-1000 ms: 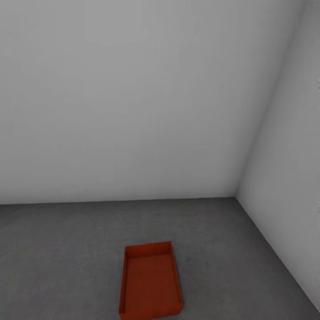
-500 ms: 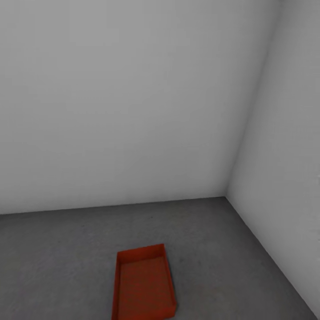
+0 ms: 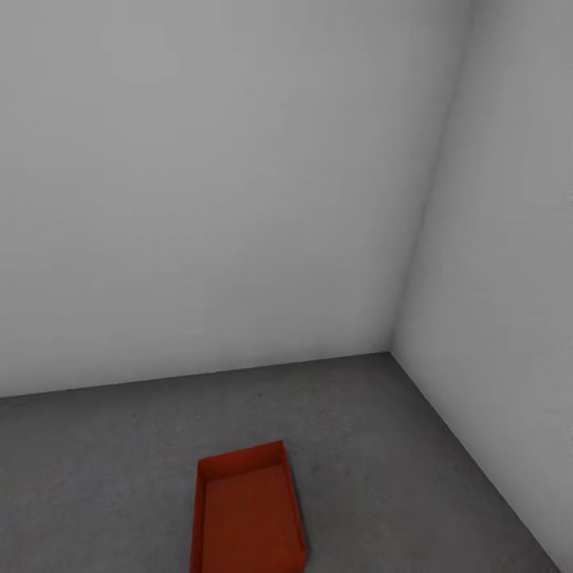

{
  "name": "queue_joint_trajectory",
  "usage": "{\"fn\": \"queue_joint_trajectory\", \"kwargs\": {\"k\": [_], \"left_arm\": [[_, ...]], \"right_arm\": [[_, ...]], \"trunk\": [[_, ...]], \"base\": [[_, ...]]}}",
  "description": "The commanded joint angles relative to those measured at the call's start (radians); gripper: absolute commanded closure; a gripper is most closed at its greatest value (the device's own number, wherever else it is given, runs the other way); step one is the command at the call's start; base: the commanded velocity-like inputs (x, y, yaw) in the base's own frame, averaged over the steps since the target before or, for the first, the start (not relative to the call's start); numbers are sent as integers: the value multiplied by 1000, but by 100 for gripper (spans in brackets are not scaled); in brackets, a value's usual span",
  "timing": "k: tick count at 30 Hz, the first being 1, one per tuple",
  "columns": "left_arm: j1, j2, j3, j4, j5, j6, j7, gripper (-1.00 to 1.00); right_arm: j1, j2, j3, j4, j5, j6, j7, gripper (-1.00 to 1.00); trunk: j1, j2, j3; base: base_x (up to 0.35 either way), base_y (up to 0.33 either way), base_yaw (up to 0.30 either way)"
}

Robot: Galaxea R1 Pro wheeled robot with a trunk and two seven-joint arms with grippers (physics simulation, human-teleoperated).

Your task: Move the two storage containers from the living room to the garage. In the garage, place one container on the floor and stack the other container on top of it (either order is fine).

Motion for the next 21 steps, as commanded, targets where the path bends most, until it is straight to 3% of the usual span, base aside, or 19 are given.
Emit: {"fn": "queue_joint_trajectory", "kwargs": {"k": [1, 21], "left_arm": [[-1, 0, 6, 0, 9, 1, -3, -100], [32, -5, 6, 0, 8, 13, -7, -100]], "right_arm": [[-1, 0, 6, 3, -11, -5, 5, -100], [16, 0, 6, 3, -11, -7, -7, -100]], "trunk": [[0, -1, -1], [0, -1, 7]], "base": [[0, 0, -17], [0, 0, -62]]}}
